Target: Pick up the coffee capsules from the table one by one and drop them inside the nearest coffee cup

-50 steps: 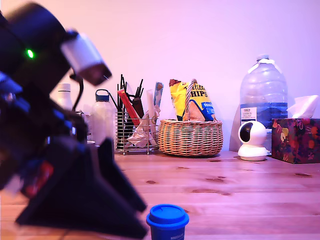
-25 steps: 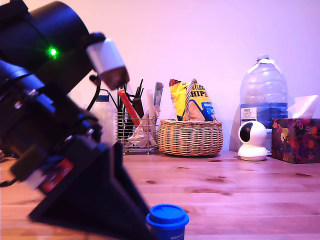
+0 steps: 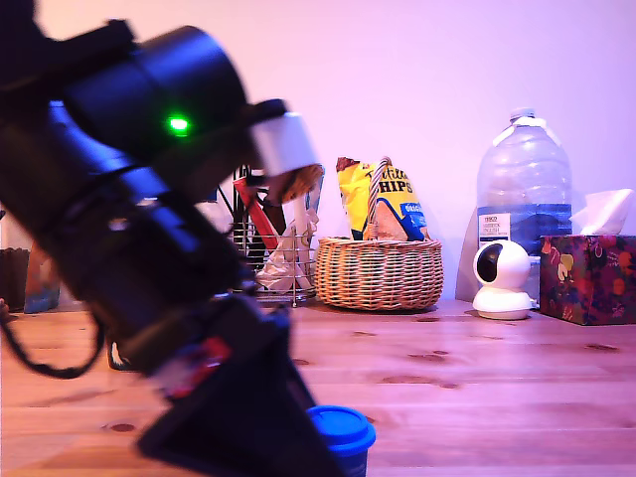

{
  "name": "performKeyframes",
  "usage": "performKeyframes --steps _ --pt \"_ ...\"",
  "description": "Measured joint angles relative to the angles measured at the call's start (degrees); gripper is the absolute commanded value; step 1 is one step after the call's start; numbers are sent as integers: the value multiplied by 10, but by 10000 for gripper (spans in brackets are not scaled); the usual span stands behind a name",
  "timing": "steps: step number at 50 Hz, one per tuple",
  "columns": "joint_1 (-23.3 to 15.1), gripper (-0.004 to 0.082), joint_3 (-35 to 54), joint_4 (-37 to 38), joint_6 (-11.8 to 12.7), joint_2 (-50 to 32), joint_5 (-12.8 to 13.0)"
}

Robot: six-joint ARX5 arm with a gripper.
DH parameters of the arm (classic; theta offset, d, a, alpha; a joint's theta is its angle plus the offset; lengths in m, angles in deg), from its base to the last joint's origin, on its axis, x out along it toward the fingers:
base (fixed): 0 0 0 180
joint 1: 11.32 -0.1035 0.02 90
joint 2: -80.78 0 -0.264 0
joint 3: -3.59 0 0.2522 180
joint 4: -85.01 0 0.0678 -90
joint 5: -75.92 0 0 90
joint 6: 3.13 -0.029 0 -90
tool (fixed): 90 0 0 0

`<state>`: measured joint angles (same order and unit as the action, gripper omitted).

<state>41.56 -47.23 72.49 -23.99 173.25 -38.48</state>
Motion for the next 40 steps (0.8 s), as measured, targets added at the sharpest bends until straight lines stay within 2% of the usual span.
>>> performKeyframes --steps 5,29,40 --pt "3 478 -9 -2 10 7 0" --pt "3 476 -10 -34 11 8 9" --pt "3 311 -10 -36 11 8 9"
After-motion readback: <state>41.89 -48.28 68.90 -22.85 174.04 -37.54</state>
